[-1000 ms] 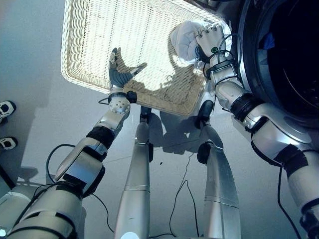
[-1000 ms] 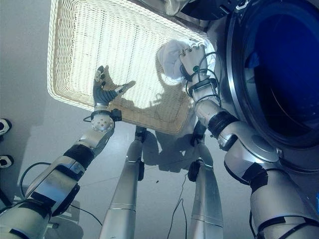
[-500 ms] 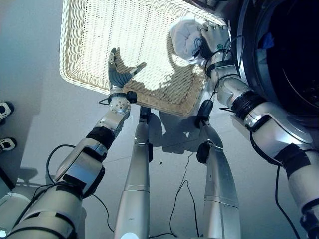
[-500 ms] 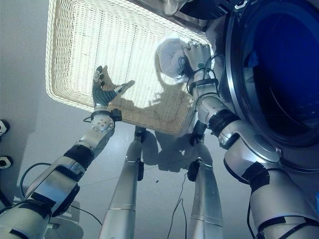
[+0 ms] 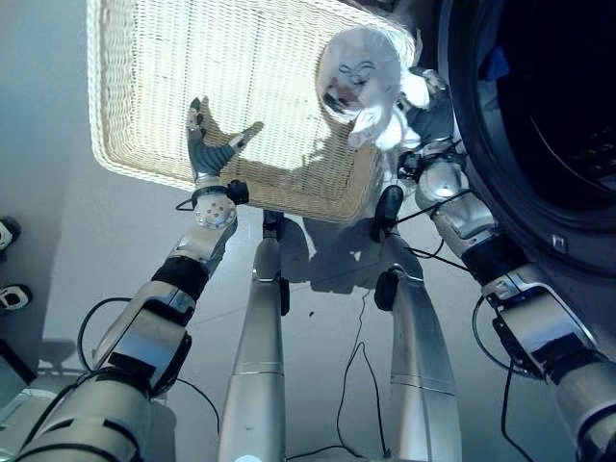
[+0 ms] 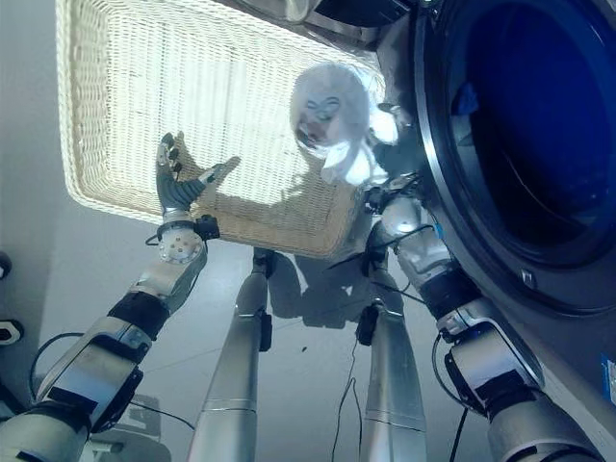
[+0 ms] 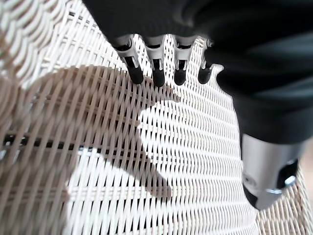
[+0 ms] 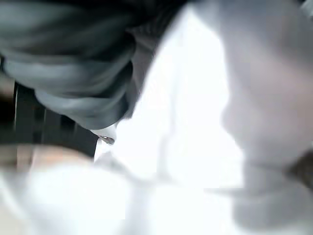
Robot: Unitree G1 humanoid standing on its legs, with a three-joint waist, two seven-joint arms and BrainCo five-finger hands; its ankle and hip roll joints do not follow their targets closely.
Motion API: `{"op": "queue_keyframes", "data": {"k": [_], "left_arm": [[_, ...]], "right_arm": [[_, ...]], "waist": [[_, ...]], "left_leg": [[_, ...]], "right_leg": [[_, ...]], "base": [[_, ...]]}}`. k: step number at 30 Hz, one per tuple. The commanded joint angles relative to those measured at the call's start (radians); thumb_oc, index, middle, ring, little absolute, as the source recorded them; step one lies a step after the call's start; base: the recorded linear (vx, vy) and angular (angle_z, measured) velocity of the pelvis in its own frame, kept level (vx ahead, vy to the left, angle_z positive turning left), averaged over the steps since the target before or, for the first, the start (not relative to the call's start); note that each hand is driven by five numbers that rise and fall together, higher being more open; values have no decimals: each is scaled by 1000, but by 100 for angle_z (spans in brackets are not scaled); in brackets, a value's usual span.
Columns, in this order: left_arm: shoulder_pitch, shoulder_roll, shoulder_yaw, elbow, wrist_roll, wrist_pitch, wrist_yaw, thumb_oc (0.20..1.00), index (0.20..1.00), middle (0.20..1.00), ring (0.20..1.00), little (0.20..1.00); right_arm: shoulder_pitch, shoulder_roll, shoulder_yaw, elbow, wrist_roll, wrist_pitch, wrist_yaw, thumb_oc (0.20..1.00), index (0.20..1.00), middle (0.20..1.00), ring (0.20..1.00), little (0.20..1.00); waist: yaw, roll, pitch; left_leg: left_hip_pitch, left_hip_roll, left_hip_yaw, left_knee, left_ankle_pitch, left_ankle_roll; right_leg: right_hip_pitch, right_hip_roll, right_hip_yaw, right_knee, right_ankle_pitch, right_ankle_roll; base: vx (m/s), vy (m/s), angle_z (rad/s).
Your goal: Put the clothes into the washing machine.
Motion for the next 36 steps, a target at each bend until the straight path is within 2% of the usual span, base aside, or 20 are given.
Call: {"op": "queue_keyframes", "data": {"k": [1, 4, 9, 14, 19, 24, 27, 29, 30, 31, 32, 34, 35, 36], "left_arm": [[5, -27, 42, 0, -6, -11, -15, 1000, 1000, 1000, 1000, 1000], [23, -17, 47, -7, -9, -20, -6, 1000, 1000, 1000, 1000, 1000], [41, -5, 54, -7, -9, -32, -5, 1000, 1000, 1000, 1000, 1000], [50, 14, 62, 5, -22, -44, -21, 1000, 1000, 1000, 1000, 1000], [45, 26, 67, 12, -33, -47, -32, 1000, 1000, 1000, 1000, 1000], [37, 18, 61, 8, -28, -46, -33, 1000, 1000, 1000, 1000, 1000], [33, 10, 63, 8, -21, -41, -31, 1000, 1000, 1000, 1000, 1000], [43, 3, 69, -6, -12, -34, -27, 1000, 1000, 1000, 1000, 1000], [44, 1, 71, -9, -9, -33, -27, 1000, 1000, 1000, 1000, 1000], [50, -3, 76, -17, 0, -32, -28, 1000, 1000, 1000, 1000, 1000], [56, -6, 79, -23, 5, -30, -28, 1000, 1000, 1000, 1000, 1000], [60, -10, 82, -33, 12, -25, -27, 1000, 1000, 1000, 1000, 1000], [63, -13, 85, -40, 17, -21, -28, 1000, 1000, 1000, 1000, 1000], [63, -13, 85, -40, 17, -21, -28, 1000, 1000, 1000, 1000, 1000]], "right_arm": [[29, -54, -59, -126, 120, -186, -34, 200, 200, 200, 200, 200], [74, -54, -129, -181, 198, -260, -22, 200, 200, 200, 200, 200], [117, -56, -218, -225, 282, -343, 10, 200, 200, 200, 200, 200], [131, -73, -263, -222, 356, -359, 50, 200, 200, 200, 200, 200], [136, -80, -261, -215, 362, -330, 96, 200, 200, 200, 200, 200], [132, -78, -225, -220, 282, -306, 134, 200, 200, 200, 200, 200], [117, -69, -196, -246, 191, -276, 143, 200, 200, 200, 200, 200], [115, -63, -160, -309, 29, -211, 137, 200, 200, 200, 200, 200], [113, -65, -151, -321, 1, -200, 126, 533, 533, 533, 533, 533], [108, -68, -131, -342, -96, -163, 120, 881, 881, 881, 881, 881], [105, -73, -117, -358, -160, -137, 111, 1000, 1000, 1000, 1000, 1000], [97, -81, -97, -379, -249, -98, 103, 1000, 1000, 1000, 1000, 1000], [87, -94, -74, -391, -334, -54, 98, 1000, 1000, 1000, 1000, 1000], [87, -94, -74, -391, -334, -54, 98, 1000, 1000, 1000, 1000, 1000]], "waist": [[-44, 55, -5], [-54, 48, -5], [-64, 42, -5], [-70, 37, -5], [-71, 35, -5], [-67, 38, -5], [-65, 41, -5], [-64, 42, -5], [-63, 42, -5], [-62, 42, -5], [-61, 42, -5], [-59, 43, -5], [-57, 44, -5], [-57, 44, -5]], "left_leg": [[-4, -113, 87, -17, 24, 112], [0, -110, 87, -20, 19, 111], [9, -104, 87, -25, 12, 111], [20, -101, 86, -27, 7, 108], [27, -100, 89, -31, 7, 106], [24, -101, 85, -35, 11, 107], [23, -103, 86, -36, 14, 108], [27, -106, 89, -39, 16, 110], [26, -106, 89, -40, 17, 111], [26, -107, 90, -41, 19, 111], [26, -107, 90, -40, 19, 112], [28, -108, 91, -39, 20, 113], [27, -108, 93, -36, 20, 113], [27, -108, 93, -36, 20, 113]], "right_leg": [[37, 122, -63, -10, 18, 77], [42, 125, -60, -11, 16, 80], [51, 127, -54, -15, 14, 85], [65, 125, -52, -23, 13, 87], [75, 122, -56, -31, 15, 89], [74, 118, -57, -35, 15, 88], [72, 118, -58, -34, 14, 87], [76, 118, -58, -39, 14, 86], [76, 118, -59, -39, 14, 86], [76, 119, -60, -39, 15, 85], [76, 119, -60, -38, 14, 85], [78, 118, -62, -35, 12, 85], [77, 117, -64, -32, 12, 86], [77, 117, -64, -32, 12, 86]], "base": [[-8, 18, -5], [-2, 3, -1], [-1, -1, -1], [-2, -2, -1], [-2, -1, -1], [-2, -2, -2], [0, 0, 0], [0, 0, 0], [0, 0, 0], [0, 0, 0], [0, 0, 0], [0, 0, 0], [0, 0, 0], [0, 0, 0]]}}
